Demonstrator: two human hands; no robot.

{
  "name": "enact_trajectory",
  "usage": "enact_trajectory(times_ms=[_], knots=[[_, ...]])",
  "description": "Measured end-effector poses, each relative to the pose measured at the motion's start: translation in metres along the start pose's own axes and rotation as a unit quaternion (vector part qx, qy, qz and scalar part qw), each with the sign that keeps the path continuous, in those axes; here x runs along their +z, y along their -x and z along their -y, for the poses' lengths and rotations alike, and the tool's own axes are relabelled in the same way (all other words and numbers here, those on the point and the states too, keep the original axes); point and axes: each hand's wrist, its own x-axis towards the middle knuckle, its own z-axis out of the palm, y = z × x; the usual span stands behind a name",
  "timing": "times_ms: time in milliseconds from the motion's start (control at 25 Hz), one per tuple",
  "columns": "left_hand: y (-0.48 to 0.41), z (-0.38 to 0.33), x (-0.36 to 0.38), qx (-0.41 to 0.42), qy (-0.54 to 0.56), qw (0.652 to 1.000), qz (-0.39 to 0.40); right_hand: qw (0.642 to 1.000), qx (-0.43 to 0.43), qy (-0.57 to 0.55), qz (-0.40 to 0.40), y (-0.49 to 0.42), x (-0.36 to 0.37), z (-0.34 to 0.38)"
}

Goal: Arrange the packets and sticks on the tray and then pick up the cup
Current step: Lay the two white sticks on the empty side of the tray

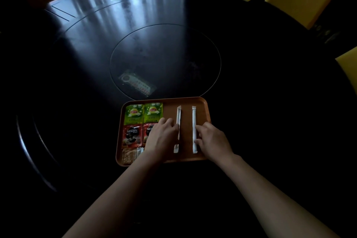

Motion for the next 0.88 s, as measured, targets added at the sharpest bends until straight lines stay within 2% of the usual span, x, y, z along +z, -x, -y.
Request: enact_trajectory(times_ms=[120,400,600,880], knots=[[-0.002,0.003,-0.005,0.011,-0.007,1.000,0.025,1.000,-0.001,0.010,0.012,-0.002,0.001,-0.001],[0.002,-0.005,0.002,-0.016,0.007,1.000,-0.002,0.999,-0.004,0.007,0.033,-0.009,-0.005,0.000],[0.001,-0.006,-0.004,-0.036,0.063,0.996,0.048,0.999,-0.019,0.010,0.046,-0.010,-0.009,0.000],[-0.002,-0.001,-0.008,-0.004,0.044,0.997,0.070,0.997,-0.030,0.021,0.066,-0.015,-0.012,0.001]])
